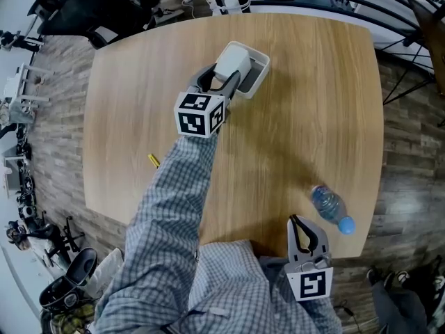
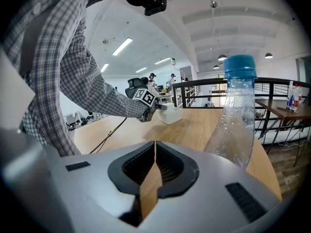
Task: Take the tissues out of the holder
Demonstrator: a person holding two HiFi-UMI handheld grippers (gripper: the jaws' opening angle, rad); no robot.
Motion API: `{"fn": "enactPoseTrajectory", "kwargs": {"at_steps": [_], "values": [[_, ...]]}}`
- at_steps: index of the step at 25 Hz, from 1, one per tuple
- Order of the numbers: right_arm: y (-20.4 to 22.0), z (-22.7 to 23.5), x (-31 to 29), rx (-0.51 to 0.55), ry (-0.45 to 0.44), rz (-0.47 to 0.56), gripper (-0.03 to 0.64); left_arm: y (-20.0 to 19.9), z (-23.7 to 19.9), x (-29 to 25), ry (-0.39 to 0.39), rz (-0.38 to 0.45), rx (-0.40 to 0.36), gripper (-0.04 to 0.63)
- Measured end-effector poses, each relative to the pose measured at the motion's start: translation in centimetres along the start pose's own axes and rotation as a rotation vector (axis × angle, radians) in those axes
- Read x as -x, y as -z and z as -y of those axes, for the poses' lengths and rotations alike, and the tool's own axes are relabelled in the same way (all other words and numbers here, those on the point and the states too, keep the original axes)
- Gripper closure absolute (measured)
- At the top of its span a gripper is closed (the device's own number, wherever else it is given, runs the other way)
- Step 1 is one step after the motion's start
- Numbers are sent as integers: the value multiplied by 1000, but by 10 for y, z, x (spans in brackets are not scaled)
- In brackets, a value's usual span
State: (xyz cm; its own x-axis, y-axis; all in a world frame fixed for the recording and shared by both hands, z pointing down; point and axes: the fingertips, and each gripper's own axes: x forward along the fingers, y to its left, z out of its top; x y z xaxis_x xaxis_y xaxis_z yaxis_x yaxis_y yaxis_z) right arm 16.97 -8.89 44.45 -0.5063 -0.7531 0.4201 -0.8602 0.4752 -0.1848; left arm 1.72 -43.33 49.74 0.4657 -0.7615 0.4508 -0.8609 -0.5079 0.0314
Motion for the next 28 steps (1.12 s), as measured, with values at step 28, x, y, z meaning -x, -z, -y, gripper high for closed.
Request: {"fn": "enactPoseTrajectory", "kwargs": {"at_steps": [28], "values": [[-25, -23, 5, 78, 25, 75, 597, -93, 11, 92, 48, 211, 8, 356]]}}
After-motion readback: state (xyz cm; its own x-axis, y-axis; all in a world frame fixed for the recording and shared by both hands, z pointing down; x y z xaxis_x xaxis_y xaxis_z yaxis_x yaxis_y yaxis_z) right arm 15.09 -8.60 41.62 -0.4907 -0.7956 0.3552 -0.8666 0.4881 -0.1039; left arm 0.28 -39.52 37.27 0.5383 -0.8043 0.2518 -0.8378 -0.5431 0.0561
